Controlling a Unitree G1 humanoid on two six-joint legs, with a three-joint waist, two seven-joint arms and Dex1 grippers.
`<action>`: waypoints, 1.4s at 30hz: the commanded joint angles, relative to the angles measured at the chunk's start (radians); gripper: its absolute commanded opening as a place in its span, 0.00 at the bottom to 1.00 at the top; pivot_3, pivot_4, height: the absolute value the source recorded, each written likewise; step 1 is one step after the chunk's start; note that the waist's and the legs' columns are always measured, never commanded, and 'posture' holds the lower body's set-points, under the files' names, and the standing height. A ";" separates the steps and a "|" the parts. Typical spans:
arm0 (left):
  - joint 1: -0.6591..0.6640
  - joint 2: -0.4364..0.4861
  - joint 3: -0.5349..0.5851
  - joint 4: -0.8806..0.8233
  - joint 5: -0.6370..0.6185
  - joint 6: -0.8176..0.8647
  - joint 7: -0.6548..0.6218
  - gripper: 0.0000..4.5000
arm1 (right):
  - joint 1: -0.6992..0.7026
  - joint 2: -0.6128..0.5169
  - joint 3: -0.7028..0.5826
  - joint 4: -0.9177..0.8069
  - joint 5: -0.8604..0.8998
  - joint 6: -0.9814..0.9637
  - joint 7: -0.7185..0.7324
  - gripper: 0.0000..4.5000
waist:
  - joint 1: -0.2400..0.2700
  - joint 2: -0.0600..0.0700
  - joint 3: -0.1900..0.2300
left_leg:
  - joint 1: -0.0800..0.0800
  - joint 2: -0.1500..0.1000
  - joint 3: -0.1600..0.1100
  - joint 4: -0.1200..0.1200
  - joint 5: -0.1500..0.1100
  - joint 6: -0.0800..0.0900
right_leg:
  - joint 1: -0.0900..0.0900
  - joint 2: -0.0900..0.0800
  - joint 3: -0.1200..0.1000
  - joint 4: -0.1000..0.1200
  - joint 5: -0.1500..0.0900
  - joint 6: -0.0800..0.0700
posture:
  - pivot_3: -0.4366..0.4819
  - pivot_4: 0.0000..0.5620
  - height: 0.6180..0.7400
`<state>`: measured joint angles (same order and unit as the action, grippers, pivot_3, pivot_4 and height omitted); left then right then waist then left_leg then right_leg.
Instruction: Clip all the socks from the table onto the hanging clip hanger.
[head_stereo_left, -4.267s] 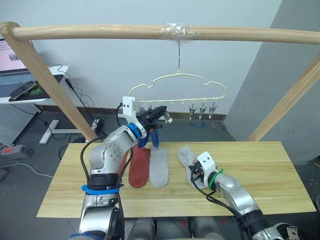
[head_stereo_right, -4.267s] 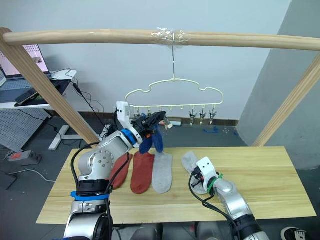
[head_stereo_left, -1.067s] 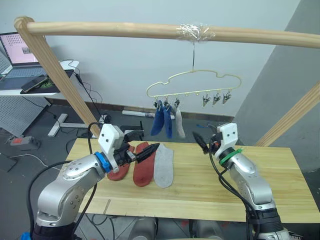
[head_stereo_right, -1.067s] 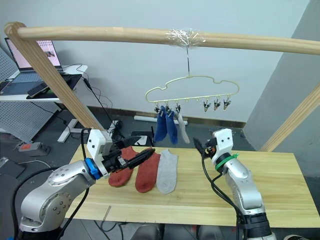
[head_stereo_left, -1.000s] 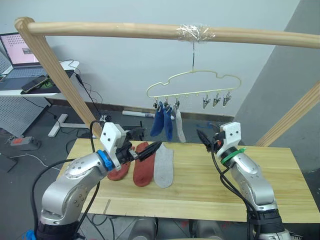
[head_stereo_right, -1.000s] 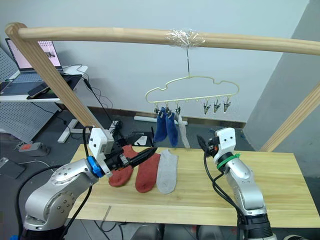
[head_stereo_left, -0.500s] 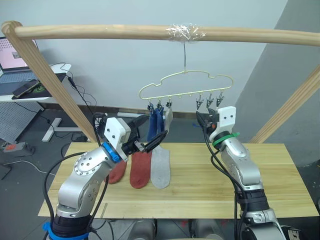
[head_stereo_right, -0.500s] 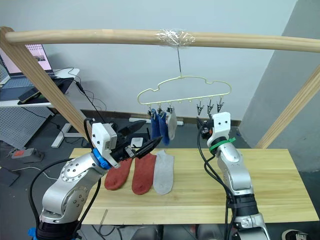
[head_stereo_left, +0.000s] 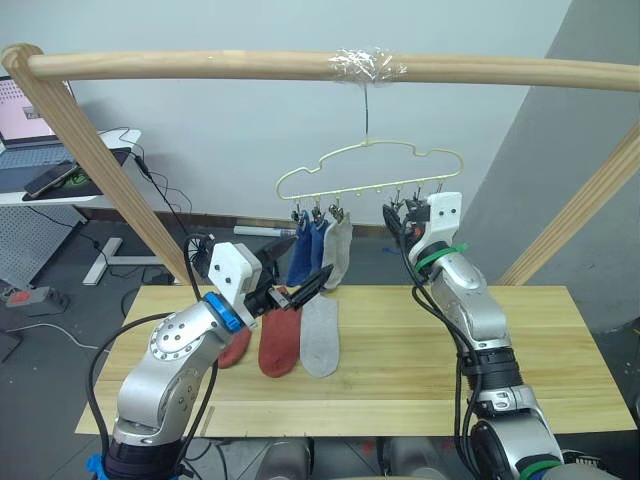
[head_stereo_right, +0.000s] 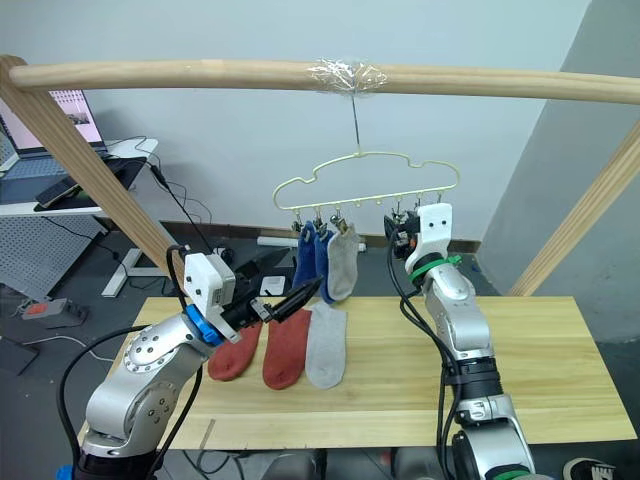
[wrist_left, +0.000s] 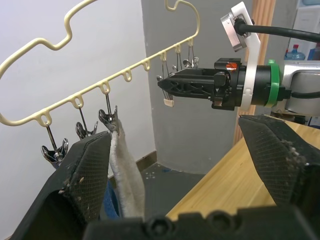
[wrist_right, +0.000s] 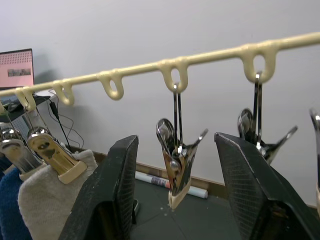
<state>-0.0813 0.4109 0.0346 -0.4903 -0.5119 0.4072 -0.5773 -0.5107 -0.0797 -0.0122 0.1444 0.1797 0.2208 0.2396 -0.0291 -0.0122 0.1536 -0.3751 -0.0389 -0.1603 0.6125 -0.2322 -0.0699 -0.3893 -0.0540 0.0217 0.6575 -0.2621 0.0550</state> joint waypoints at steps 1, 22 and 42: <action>-0.005 -0.007 0.004 -0.062 -0.026 -0.003 0.008 1.00 | -0.029 -0.001 -0.001 -0.013 0.009 -0.029 0.022 0.56 | 0.000 0.000 0.000 | 0.000 0.000 0.000 0.000 0.000 0.000 | 0.000 0.000 0.000 0.001 0.000 0.000 | 0.54 0.15 1.00; -0.002 -0.017 0.019 -0.066 -0.063 0.017 0.025 1.00 | -0.093 0.017 -0.009 0.054 0.014 -0.046 0.057 0.56 | 0.000 0.000 -0.003 | 0.003 0.000 0.001 0.000 0.003 -0.002 | 0.000 0.000 0.002 0.005 0.000 0.000 | 0.56 0.11 1.00; 0.019 -0.014 0.012 -0.074 -0.071 0.016 0.023 1.00 | -0.105 0.023 0.005 0.089 0.000 -0.067 0.067 0.56 | 0.000 -0.002 -0.006 | 0.011 0.000 0.016 0.000 0.003 -0.001 | 0.001 0.001 0.016 0.006 0.001 0.001 | 0.56 0.10 1.00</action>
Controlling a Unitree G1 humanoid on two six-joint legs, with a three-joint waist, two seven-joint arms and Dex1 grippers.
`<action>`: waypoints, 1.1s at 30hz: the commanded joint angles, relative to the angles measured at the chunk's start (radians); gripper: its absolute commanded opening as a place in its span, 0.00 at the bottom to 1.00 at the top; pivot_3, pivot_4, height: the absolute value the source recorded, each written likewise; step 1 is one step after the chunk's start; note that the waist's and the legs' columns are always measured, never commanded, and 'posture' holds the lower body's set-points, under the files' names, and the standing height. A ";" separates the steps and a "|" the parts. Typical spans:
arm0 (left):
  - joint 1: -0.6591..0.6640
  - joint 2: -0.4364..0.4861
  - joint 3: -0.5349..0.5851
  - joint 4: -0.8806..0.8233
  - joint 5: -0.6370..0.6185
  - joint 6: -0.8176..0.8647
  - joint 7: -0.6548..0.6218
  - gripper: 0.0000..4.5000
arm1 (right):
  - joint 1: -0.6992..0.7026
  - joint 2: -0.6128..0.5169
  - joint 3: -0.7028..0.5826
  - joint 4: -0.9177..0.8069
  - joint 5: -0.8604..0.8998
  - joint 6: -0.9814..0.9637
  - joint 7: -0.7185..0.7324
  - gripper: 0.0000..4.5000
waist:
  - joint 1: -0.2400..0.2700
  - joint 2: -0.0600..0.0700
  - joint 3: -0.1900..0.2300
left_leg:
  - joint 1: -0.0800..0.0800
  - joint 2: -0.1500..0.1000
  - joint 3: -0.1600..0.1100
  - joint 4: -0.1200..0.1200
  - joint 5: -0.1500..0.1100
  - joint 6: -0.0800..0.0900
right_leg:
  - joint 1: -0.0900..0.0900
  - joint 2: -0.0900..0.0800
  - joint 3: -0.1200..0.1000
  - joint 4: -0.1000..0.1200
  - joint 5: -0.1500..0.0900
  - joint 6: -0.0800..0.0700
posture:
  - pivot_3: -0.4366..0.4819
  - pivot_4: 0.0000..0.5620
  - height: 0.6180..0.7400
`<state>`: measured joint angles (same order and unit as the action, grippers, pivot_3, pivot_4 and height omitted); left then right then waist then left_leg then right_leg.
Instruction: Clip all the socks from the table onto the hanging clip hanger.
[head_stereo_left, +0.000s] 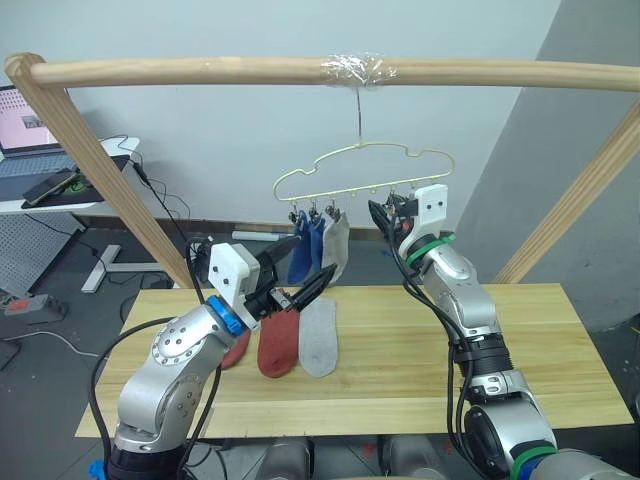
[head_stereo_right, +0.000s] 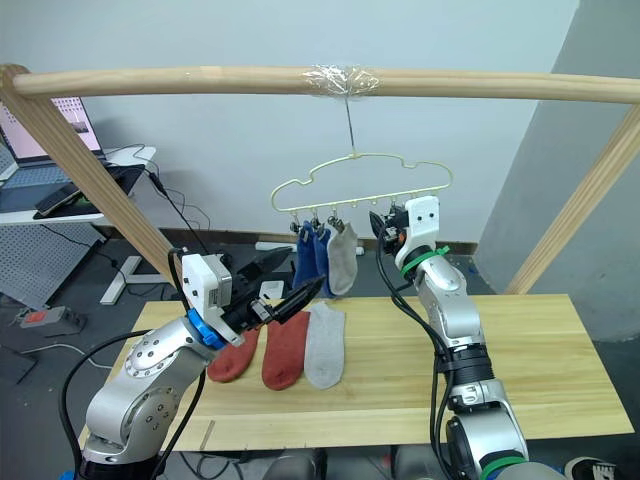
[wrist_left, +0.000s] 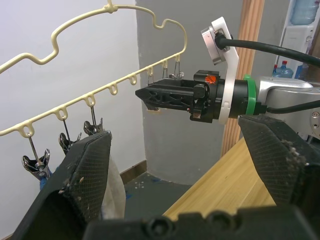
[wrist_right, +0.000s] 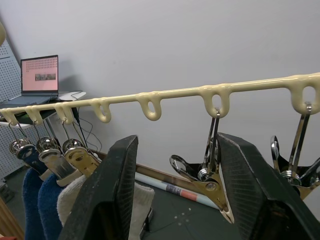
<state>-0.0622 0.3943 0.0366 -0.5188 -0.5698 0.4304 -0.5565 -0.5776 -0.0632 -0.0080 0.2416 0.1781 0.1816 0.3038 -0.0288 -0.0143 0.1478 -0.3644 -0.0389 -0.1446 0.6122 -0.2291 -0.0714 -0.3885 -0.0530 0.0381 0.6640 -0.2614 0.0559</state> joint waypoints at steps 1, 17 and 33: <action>0.001 0.002 0.010 -0.047 -0.014 -0.007 0.003 1.00 | -0.040 0.007 0.000 -0.005 0.000 -0.030 0.002 0.56 | 0.000 0.000 -0.001 | 0.000 0.000 0.000 0.000 0.000 0.000 | 0.000 0.000 0.000 0.000 0.000 0.000 | 0.56 0.10 1.00; -0.006 -0.009 0.001 -0.064 -0.020 0.017 0.035 1.00 | -0.047 -0.011 0.000 0.019 -0.004 -0.021 0.010 0.01 | 0.000 -0.001 -0.002 | 0.001 0.000 0.002 0.000 0.000 0.000 | 0.000 0.000 0.002 0.000 0.000 0.000 | 0.57 0.12 1.00; -0.018 -0.009 -0.009 -0.069 -0.019 0.025 0.051 1.00 | -0.043 0.001 -0.007 -0.009 0.018 -0.011 0.010 0.38 | 0.000 -0.001 -0.002 | 0.001 0.000 0.003 0.000 0.000 0.000 | 0.000 0.000 0.002 0.000 0.000 0.000 | 0.56 0.14 1.00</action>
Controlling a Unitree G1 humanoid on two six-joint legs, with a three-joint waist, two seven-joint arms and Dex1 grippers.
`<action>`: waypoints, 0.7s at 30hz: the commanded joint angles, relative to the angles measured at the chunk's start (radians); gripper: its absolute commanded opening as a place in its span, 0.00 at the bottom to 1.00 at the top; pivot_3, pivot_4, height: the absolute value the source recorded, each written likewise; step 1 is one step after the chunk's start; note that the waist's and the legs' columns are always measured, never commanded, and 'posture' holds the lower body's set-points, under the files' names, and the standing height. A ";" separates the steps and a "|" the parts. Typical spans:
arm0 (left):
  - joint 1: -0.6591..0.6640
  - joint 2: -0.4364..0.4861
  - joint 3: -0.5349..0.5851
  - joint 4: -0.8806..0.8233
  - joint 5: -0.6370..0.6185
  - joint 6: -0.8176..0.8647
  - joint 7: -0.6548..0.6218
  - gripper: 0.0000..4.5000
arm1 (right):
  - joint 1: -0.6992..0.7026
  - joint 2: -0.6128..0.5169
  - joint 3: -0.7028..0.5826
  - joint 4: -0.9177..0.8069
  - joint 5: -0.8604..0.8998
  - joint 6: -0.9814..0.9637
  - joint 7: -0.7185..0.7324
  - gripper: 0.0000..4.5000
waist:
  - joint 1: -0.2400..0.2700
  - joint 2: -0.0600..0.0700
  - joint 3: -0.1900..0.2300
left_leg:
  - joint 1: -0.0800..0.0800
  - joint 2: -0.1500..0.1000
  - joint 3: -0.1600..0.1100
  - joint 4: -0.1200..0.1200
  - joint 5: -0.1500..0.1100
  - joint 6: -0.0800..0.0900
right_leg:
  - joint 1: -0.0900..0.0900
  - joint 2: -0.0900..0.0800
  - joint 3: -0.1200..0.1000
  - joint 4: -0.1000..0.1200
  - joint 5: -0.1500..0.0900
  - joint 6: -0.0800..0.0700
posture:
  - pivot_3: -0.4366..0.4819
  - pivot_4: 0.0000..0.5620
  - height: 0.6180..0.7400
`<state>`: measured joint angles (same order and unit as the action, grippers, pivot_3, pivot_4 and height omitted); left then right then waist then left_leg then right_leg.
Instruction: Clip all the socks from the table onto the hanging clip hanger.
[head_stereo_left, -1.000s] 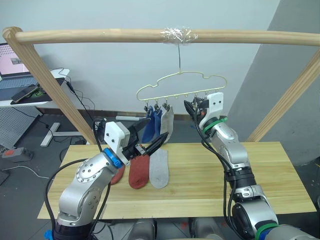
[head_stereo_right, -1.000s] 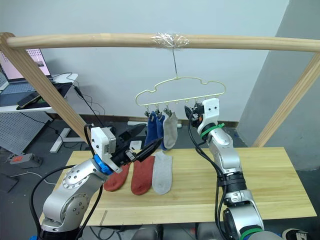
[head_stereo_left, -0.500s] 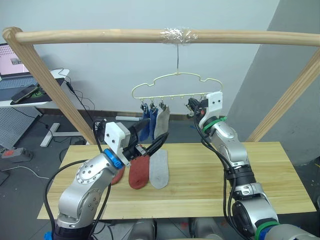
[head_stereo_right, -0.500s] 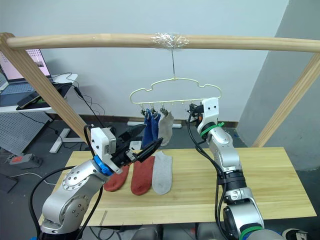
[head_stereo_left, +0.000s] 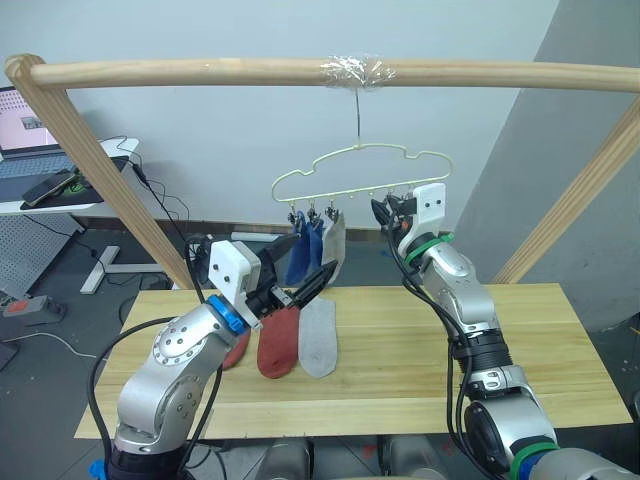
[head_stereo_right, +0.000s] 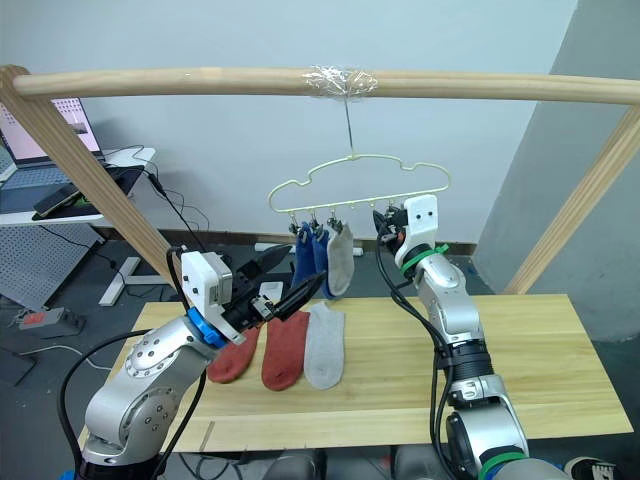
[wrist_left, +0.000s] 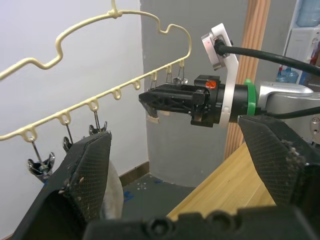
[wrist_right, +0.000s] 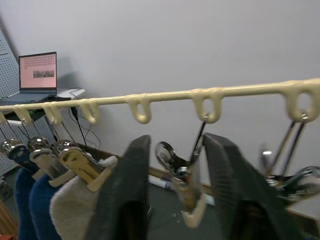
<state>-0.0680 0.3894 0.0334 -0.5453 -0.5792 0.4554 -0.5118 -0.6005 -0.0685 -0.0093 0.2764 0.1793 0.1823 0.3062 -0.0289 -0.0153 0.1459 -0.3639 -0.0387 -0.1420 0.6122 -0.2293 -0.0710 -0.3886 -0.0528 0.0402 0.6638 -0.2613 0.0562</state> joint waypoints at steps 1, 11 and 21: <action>-0.014 -0.005 -0.007 -0.043 -0.009 0.001 0.007 1.00 | -0.019 0.009 -0.007 -0.047 0.019 -0.011 0.008 0.38 | 0.000 0.000 0.000 | 0.000 0.000 0.000 0.000 0.000 0.000 | 0.000 0.000 0.000 0.000 0.000 0.000 | 0.56 0.14 1.00; -0.024 -0.002 -0.007 -0.034 -0.010 0.003 0.009 1.00 | -0.008 -0.006 0.032 -0.026 -0.029 -0.010 0.019 0.38 | 0.000 0.000 0.000 | 0.000 0.000 0.000 0.000 0.000 0.000 | 0.000 0.000 0.000 0.000 0.000 0.000 | 0.56 0.14 1.00; -0.017 0.001 -0.005 -0.039 -0.011 0.005 0.008 1.00 | -0.016 -0.023 0.038 0.003 -0.056 -0.014 0.014 0.38 | 0.000 0.000 0.000 | 0.000 0.000 0.000 0.000 0.000 0.000 | 0.000 0.000 0.000 0.000 0.000 0.000 | 0.56 0.14 1.00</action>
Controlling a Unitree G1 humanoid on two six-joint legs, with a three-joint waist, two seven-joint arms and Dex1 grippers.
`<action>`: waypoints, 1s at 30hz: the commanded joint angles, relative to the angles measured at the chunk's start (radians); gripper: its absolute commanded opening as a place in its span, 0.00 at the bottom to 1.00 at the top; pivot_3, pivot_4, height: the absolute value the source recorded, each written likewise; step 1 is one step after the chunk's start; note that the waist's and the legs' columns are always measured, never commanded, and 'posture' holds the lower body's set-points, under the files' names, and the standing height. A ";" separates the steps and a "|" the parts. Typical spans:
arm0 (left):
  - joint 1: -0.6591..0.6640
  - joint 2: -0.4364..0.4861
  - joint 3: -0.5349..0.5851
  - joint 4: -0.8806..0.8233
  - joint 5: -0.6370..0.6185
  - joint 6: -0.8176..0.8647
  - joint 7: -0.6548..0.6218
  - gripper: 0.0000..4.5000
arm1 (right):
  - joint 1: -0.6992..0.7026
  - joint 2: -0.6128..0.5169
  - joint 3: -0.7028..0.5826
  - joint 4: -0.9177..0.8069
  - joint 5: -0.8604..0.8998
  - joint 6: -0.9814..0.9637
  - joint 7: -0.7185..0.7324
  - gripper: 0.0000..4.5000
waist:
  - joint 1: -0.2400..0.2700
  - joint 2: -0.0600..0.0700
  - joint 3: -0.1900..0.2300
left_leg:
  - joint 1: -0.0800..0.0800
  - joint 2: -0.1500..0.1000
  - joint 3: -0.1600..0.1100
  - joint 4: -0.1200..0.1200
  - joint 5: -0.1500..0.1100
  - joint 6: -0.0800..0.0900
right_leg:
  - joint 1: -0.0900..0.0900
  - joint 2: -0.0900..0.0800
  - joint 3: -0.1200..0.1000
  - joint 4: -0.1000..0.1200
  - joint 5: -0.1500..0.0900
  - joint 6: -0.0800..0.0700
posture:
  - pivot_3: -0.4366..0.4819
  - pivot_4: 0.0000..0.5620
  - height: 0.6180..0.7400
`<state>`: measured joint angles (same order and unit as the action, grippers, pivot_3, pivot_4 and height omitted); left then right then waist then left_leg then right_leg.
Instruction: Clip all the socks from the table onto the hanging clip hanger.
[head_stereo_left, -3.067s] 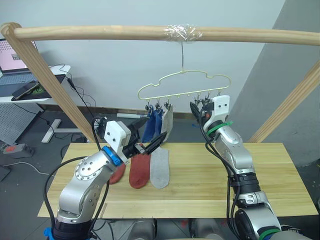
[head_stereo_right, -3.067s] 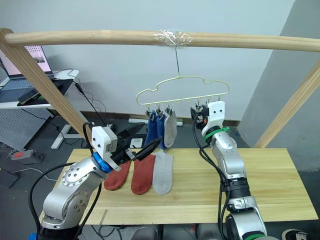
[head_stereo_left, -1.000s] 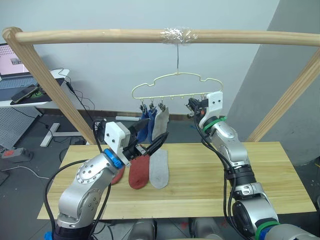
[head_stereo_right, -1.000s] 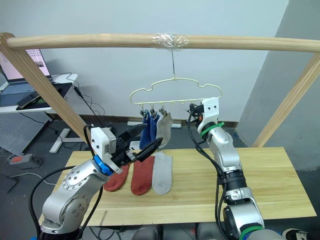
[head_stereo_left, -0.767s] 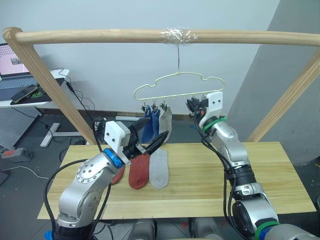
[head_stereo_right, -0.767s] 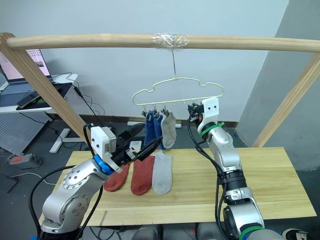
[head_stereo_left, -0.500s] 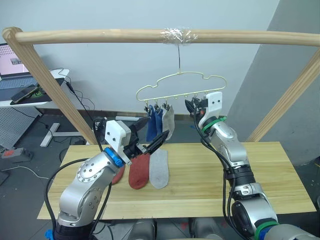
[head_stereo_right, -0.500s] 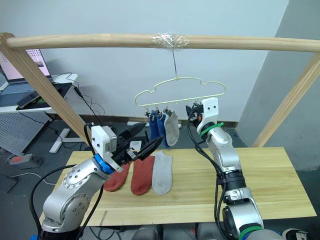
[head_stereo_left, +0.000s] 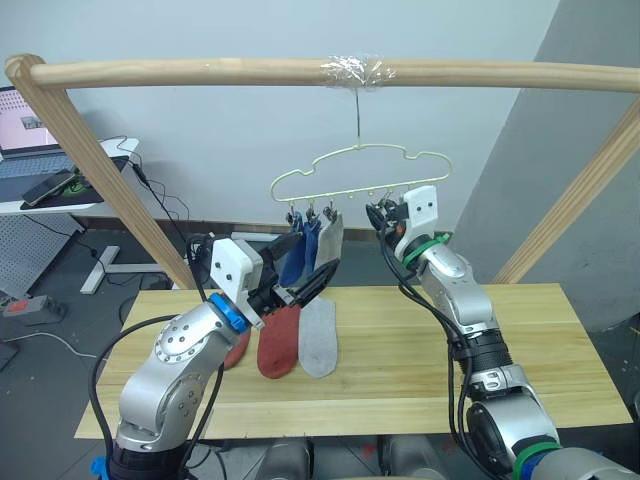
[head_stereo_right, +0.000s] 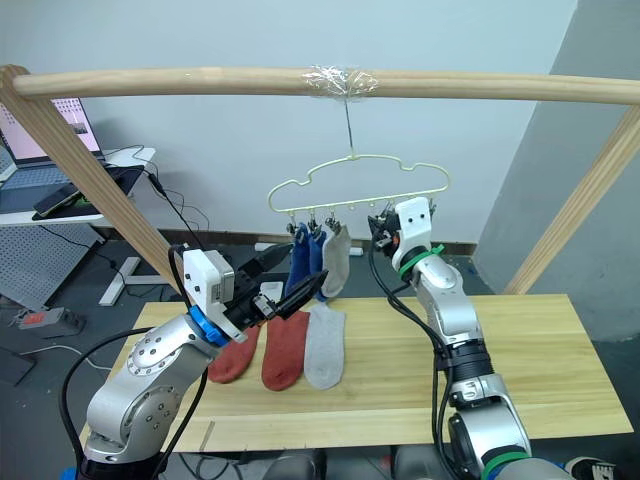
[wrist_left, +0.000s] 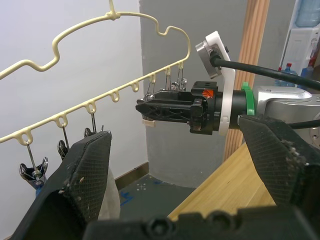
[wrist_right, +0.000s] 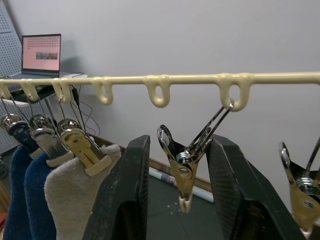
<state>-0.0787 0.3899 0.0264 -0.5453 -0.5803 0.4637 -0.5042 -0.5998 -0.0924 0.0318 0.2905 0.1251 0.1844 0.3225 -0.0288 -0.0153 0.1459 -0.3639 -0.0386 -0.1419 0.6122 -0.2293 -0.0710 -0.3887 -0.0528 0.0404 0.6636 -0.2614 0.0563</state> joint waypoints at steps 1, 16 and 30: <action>-0.007 -0.001 0.001 -0.039 -0.009 -0.003 0.001 1.00 | -0.017 0.004 -0.006 -0.011 0.000 -0.016 -0.005 0.38 | 0.000 0.000 0.000 | 0.000 0.000 0.000 0.000 0.000 0.000 | 0.000 0.000 0.000 0.000 0.000 0.000 | 0.56 0.14 1.00; -0.007 -0.001 0.000 -0.039 -0.007 -0.003 -0.003 1.00 | -0.035 0.019 -0.026 -0.010 0.009 -0.022 -0.012 0.38 | 0.000 0.000 0.000 | 0.000 0.000 0.000 0.000 0.000 0.000 | 0.000 0.000 0.000 0.000 0.000 0.000 | 0.57 0.12 1.00; -0.009 -0.003 0.001 -0.040 -0.010 0.000 0.000 1.00 | -0.039 0.017 -0.027 -0.007 0.008 -0.026 -0.017 0.38 | 0.000 0.000 0.000 | 0.000 0.000 0.000 0.000 0.000 0.000 | 0.000 0.000 0.000 0.000 0.000 0.000 | 0.57 0.13 1.00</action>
<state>-0.0788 0.3897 0.0264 -0.5453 -0.5803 0.4708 -0.5040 -0.6089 -0.0747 0.0199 0.2913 0.1231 0.1808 0.3049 -0.0287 -0.0153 0.1460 -0.3640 -0.0387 -0.1419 0.6120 -0.2293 -0.0709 -0.3887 -0.0528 0.0404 0.6634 -0.2615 0.0565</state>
